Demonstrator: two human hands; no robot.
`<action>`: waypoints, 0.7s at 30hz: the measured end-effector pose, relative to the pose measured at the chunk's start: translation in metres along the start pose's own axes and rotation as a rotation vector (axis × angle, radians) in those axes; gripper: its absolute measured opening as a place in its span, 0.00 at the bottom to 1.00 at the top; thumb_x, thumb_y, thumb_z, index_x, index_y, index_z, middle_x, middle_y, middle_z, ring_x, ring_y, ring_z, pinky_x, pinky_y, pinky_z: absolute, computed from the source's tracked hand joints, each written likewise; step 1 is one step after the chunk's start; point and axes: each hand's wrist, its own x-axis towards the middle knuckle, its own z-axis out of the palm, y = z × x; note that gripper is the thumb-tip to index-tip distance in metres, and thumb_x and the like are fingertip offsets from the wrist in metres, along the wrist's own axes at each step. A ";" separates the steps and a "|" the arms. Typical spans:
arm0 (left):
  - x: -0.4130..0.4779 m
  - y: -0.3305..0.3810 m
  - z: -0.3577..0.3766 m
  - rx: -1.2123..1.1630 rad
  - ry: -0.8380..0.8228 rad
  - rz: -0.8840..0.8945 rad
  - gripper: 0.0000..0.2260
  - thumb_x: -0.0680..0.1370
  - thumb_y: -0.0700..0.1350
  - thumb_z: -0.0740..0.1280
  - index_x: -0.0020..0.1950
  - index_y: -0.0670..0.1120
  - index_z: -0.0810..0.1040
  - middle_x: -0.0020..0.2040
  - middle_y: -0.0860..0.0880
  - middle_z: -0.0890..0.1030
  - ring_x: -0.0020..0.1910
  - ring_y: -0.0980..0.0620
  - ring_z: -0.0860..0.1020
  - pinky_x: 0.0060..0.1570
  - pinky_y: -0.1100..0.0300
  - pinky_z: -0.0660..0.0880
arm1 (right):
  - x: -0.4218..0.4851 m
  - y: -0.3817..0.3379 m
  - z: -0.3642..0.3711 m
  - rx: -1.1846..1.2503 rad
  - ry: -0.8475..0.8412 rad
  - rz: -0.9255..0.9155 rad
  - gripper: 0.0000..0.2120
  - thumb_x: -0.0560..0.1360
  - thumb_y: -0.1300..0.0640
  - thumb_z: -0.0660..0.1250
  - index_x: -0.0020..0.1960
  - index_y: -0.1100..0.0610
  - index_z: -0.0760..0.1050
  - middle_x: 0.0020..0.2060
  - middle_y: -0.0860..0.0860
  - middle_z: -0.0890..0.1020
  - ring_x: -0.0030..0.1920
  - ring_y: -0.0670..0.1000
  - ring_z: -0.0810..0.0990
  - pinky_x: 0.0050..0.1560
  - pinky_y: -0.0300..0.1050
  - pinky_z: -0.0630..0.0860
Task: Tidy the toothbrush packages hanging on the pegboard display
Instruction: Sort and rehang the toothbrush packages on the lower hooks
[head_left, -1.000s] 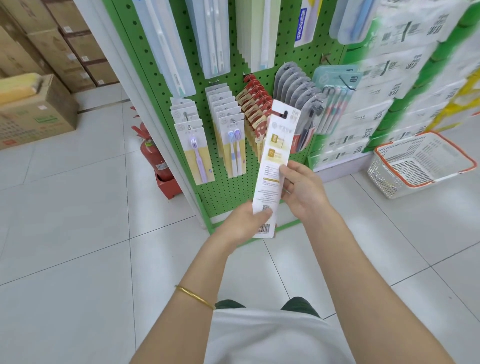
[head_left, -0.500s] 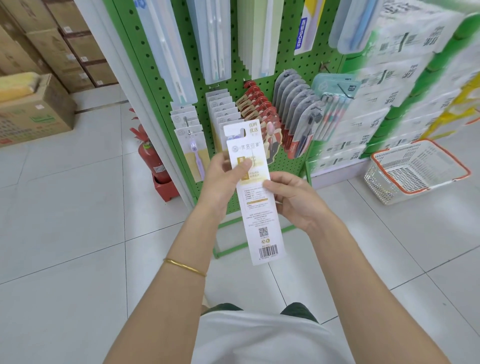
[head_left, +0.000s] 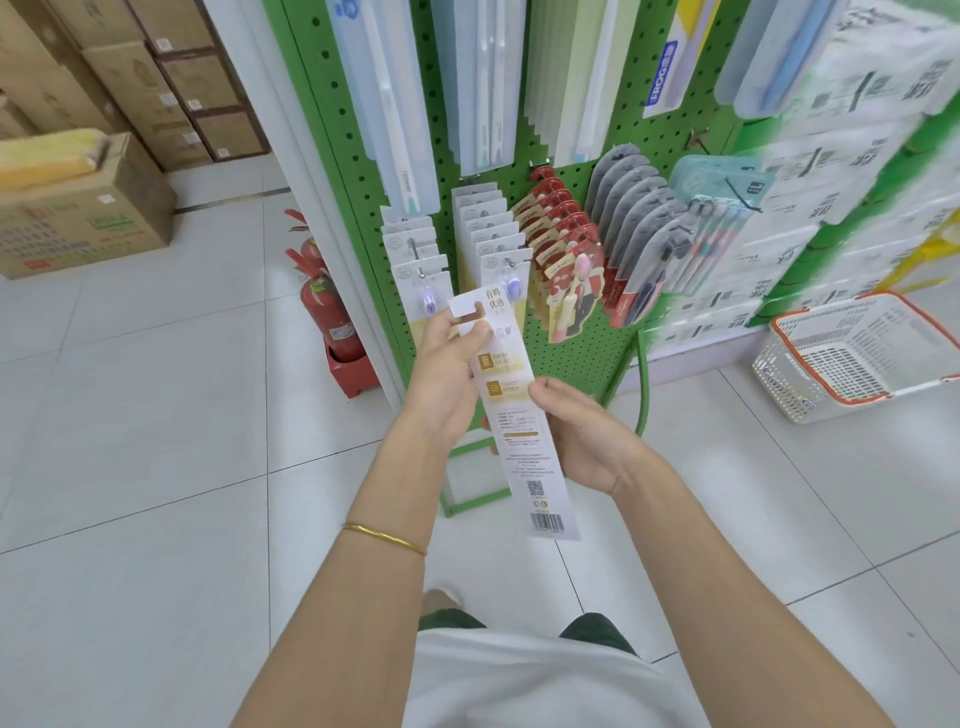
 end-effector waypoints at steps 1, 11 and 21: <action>0.002 0.005 -0.005 -0.018 -0.022 -0.001 0.07 0.81 0.36 0.59 0.55 0.44 0.72 0.51 0.43 0.80 0.52 0.43 0.79 0.52 0.44 0.77 | 0.006 0.002 0.005 0.026 -0.035 0.013 0.37 0.64 0.49 0.78 0.64 0.67 0.68 0.58 0.66 0.76 0.59 0.63 0.77 0.53 0.57 0.78; 0.044 0.053 -0.054 0.339 0.231 0.210 0.09 0.78 0.38 0.64 0.57 0.48 0.76 0.47 0.51 0.77 0.46 0.54 0.78 0.52 0.57 0.76 | 0.074 -0.011 0.047 -0.458 0.274 -0.108 0.41 0.58 0.48 0.78 0.67 0.55 0.68 0.57 0.52 0.76 0.58 0.52 0.76 0.60 0.47 0.73; 0.070 0.054 -0.081 0.349 0.258 0.147 0.10 0.78 0.34 0.60 0.49 0.48 0.76 0.45 0.50 0.79 0.39 0.57 0.76 0.44 0.60 0.75 | 0.135 0.015 0.064 -0.859 0.756 -0.305 0.35 0.60 0.51 0.81 0.61 0.59 0.69 0.54 0.55 0.74 0.51 0.55 0.74 0.51 0.51 0.74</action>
